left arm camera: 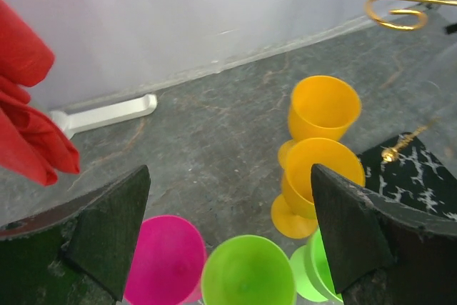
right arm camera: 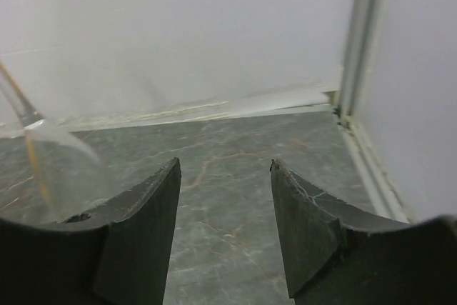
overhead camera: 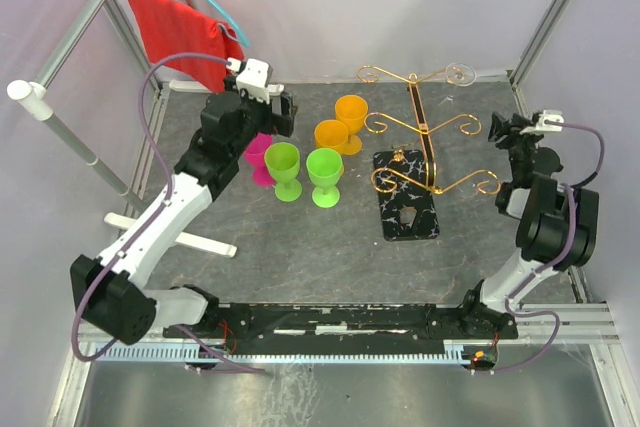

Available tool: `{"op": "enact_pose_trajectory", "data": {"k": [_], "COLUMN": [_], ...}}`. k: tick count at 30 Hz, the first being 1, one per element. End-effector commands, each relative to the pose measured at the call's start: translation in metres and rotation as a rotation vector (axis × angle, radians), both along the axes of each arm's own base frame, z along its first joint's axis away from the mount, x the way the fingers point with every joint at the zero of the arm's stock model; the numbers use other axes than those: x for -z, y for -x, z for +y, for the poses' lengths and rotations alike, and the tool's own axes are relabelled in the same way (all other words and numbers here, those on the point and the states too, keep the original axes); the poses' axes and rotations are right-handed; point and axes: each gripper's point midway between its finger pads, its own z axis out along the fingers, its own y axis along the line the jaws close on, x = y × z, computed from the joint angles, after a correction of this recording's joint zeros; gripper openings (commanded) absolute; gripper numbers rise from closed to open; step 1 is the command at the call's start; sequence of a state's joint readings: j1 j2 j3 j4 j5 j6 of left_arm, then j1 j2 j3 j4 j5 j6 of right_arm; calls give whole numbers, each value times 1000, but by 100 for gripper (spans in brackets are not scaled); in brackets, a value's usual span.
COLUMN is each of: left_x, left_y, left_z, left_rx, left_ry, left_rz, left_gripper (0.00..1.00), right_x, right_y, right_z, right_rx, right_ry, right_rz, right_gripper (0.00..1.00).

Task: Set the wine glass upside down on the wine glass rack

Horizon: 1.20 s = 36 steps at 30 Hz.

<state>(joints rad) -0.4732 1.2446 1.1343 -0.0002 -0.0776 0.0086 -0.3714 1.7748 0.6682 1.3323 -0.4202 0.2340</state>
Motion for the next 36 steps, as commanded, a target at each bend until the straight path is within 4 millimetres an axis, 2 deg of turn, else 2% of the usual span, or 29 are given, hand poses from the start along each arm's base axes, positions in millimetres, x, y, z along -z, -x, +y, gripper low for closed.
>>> {"op": "enact_pose_trajectory", "data": {"k": [1, 6, 9, 10, 15, 20, 24, 32, 36], "left_x": [1, 9, 5, 2, 1, 2, 13, 48, 68], "left_y": [-22, -42, -48, -50, -60, -70, -82, -103, -115], "left_z": [4, -10, -23, -27, -42, -61, -78, -100, -107], "left_rx": [-5, 41, 93, 110, 158, 201, 213, 212, 186], "left_ry": [25, -7, 6, 11, 14, -23, -52, -115, -174], "left_rz": [76, 91, 81, 76, 78, 88, 115, 186, 215], "left_gripper": [99, 99, 99, 99, 99, 99, 99, 99, 99], "right_x": [-43, -62, -78, -89, -100, -148, -169, -180, -181], "right_y": [24, 52, 70, 78, 84, 102, 123, 154, 165], "right_z": [-27, -34, -36, -35, -20, 4, 21, 53, 59], "right_rx": [198, 295, 354, 366, 353, 275, 236, 139, 127], "right_ry": [51, 26, -50, -79, -168, -212, -226, -279, -267], "right_rz": [-64, -36, 27, 48, 276, 299, 366, 415, 438], "right_gripper": [63, 67, 67, 67, 69, 70, 70, 70, 69]}}
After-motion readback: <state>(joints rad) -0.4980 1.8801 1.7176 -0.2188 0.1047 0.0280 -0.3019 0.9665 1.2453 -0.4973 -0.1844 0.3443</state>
